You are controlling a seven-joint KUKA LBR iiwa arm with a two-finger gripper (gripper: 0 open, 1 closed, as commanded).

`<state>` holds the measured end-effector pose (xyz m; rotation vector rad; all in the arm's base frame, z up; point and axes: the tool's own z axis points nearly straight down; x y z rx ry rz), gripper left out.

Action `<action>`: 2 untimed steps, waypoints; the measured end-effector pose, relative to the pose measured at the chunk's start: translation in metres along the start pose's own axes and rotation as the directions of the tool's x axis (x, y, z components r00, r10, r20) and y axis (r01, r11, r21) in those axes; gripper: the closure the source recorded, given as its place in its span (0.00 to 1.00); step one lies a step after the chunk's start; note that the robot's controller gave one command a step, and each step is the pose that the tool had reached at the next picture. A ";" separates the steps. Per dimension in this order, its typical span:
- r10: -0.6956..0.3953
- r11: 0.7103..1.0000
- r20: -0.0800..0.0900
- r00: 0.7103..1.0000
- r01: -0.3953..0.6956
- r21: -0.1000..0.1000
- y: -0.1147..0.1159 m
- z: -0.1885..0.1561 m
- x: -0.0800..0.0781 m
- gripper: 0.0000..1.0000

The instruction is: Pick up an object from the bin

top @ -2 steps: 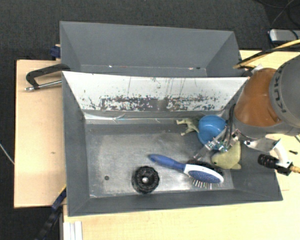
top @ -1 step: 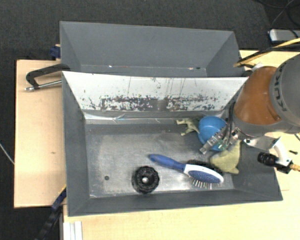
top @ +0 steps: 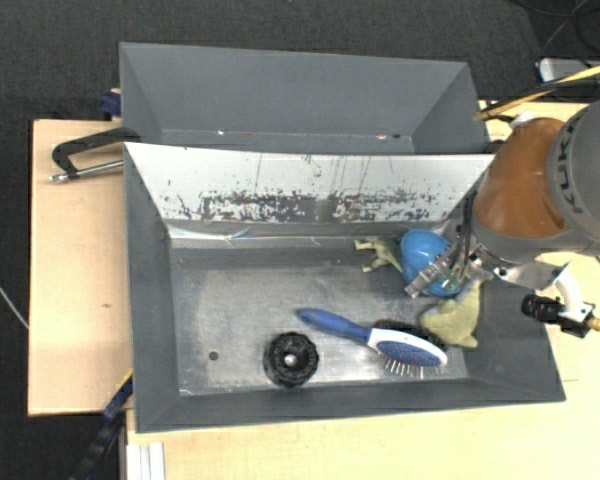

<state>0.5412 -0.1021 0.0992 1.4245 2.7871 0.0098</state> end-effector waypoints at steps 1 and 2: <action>-0.003 1.000 -0.003 1.000 0.003 0.004 0.003 -0.026 -0.001 1.00; -0.006 1.000 -0.002 1.000 0.006 0.005 0.005 -0.062 -0.002 1.00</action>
Offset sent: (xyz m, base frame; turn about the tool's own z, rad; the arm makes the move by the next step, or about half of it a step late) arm 0.0000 -0.0001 0.0232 0.0000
